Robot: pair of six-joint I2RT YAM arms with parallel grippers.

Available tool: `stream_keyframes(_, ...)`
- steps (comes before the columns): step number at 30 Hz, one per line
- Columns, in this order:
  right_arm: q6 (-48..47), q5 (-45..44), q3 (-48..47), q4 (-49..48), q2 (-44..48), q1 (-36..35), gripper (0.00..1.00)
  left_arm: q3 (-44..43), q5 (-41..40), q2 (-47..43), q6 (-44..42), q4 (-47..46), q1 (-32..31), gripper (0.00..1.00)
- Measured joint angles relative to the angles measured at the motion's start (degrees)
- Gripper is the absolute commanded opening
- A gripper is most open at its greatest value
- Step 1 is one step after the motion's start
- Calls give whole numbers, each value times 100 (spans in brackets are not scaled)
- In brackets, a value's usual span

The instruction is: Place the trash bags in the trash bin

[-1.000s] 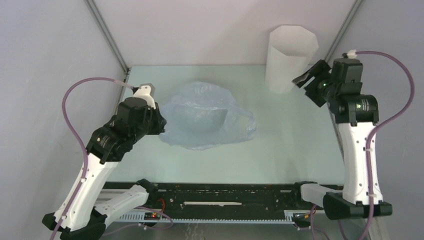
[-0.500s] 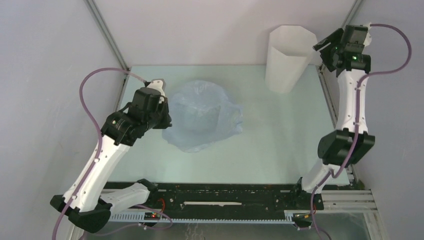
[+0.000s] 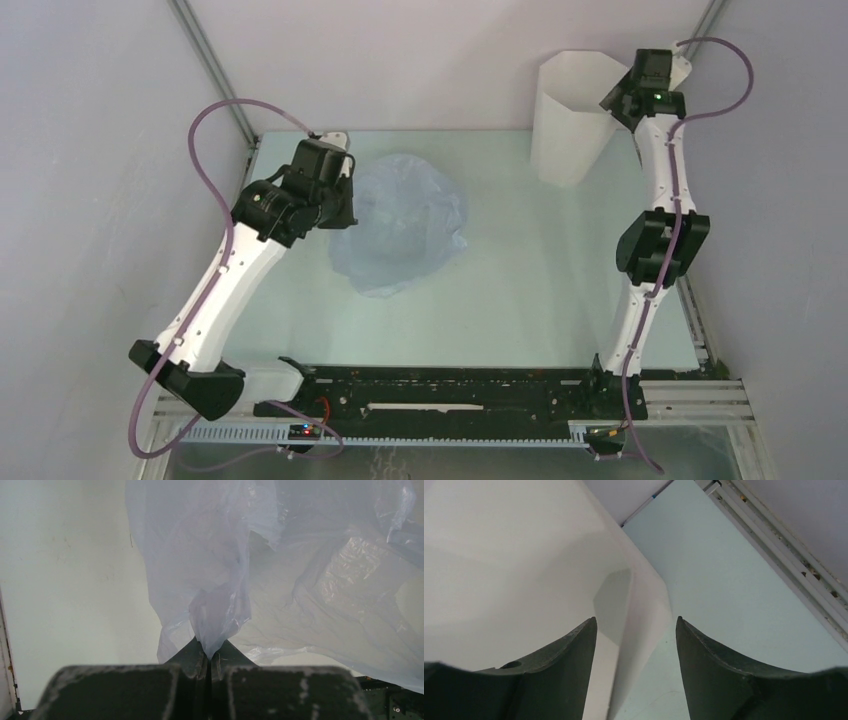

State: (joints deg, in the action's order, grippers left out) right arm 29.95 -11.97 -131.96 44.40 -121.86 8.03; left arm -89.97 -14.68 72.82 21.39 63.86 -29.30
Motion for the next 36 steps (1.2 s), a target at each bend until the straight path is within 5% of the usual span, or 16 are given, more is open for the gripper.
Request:
stream_keyframes(17,-557,-728,127,404,63,-455,1,-205,-28,85,24,201,35,0)
stream_keyframes(36,-754,-63,3556,1370,3427,-2138,0,791,223,-1961,717,323,96,0)
